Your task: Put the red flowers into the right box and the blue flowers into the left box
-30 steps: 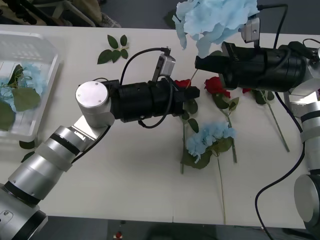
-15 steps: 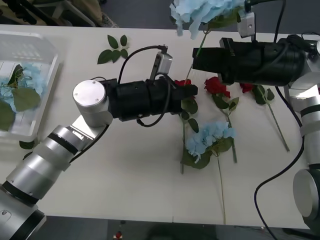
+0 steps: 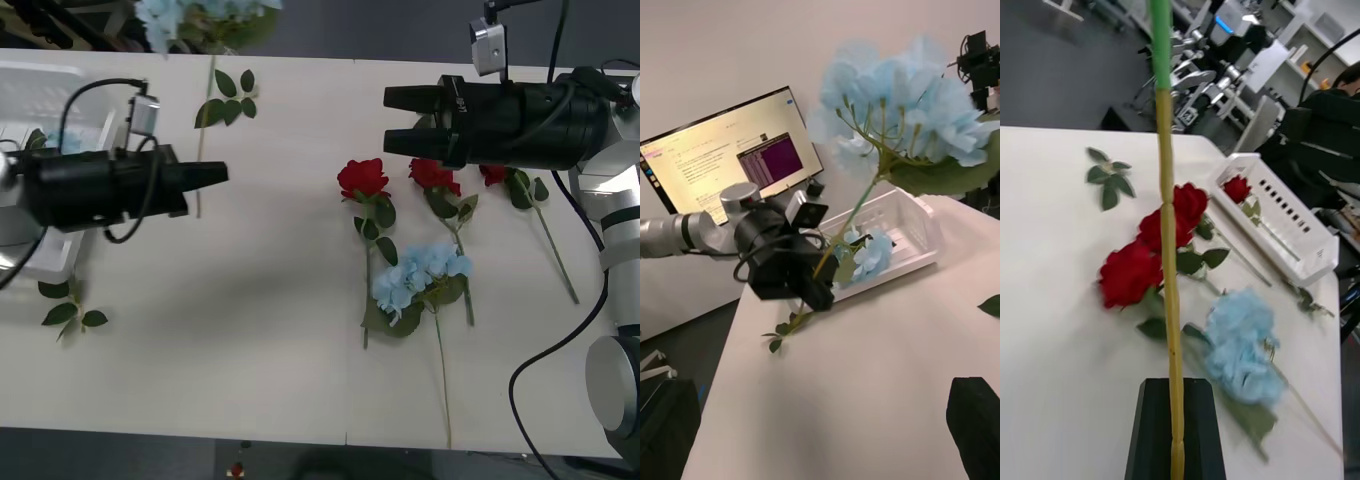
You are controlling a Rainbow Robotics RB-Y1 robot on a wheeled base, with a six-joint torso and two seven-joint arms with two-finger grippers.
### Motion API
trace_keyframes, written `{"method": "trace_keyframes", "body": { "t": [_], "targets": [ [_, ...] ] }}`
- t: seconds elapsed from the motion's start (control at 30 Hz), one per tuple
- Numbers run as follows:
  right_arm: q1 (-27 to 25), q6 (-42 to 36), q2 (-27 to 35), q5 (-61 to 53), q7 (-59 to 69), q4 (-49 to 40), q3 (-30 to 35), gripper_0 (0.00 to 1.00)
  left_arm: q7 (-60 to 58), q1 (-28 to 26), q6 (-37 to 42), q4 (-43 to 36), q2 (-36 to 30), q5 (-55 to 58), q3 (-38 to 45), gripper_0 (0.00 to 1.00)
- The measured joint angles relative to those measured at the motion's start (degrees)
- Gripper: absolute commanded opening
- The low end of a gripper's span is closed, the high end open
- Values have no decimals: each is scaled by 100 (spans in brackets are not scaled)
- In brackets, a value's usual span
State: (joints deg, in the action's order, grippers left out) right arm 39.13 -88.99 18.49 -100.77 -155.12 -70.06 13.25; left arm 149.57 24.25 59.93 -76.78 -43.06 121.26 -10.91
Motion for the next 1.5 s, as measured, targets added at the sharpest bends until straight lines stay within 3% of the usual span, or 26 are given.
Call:
{"method": "trace_keyframes", "body": {
  "t": [0.17, 0.43, 0.67, 0.83, 0.97, 1.0, 1.03, 1.1, 1.2, 1.37, 1.5],
  "targets": [
    [6, -206, 15, 396, 0, 0, 18, 97, -150, -768, 756, -5, -1124, -12, 1064, 0],
    [270, -836, 395, 1720, 0, 1, 134, 97, -2046, -1617, 1875, -8, -2492, -1227, 2479, 0],
    [325, -1194, 879, 2804, 154, 1, 185, 97, -2542, -1677, 2368, 398, -3130, -2303, 2324, 0],
    [325, -1466, 1051, 3547, 1573, 1, 485, 97, -2542, -1677, 2298, 535, -3181, -3512, 2138, 0],
    [325, -1524, 1129, 4177, 2374, 1, 576, 97, -2542, -1677, 2222, 702, -3181, -3725, 2017, 2],
    [325, -1508, 1144, 4332, 2443, 1, 568, 97, -2542, -1677, 2222, 744, -3180, -3767, 2010, 13],
    [325, -1504, 1150, 4468, 2516, 1, 558, 97, -2542, -1677, 2219, 769, -3179, -3839, 2009, 35],
    [325, -1498, 1150, 4752, 2789, 1, 538, 97, -2542, -1677, 2075, 766, -3176, -4016, 1983, 63],
    [325, -1356, 1150, 5184, 3434, 1, 521, 97, -2542, -1677, 1699, 766, -3176, -4112, 1763, 83],
    [325, -1285, 1150, 5935, 3802, 1, 521, 97, -2542, -1677, 1659, 765, -3176, -4075, 1511, 100],
    [325, -1051, 1167, 6432, 3941, 1, 438, 97, -2542, -1675, 1790, 765, -3176, -3835, 1556, 100]
  ]
}}
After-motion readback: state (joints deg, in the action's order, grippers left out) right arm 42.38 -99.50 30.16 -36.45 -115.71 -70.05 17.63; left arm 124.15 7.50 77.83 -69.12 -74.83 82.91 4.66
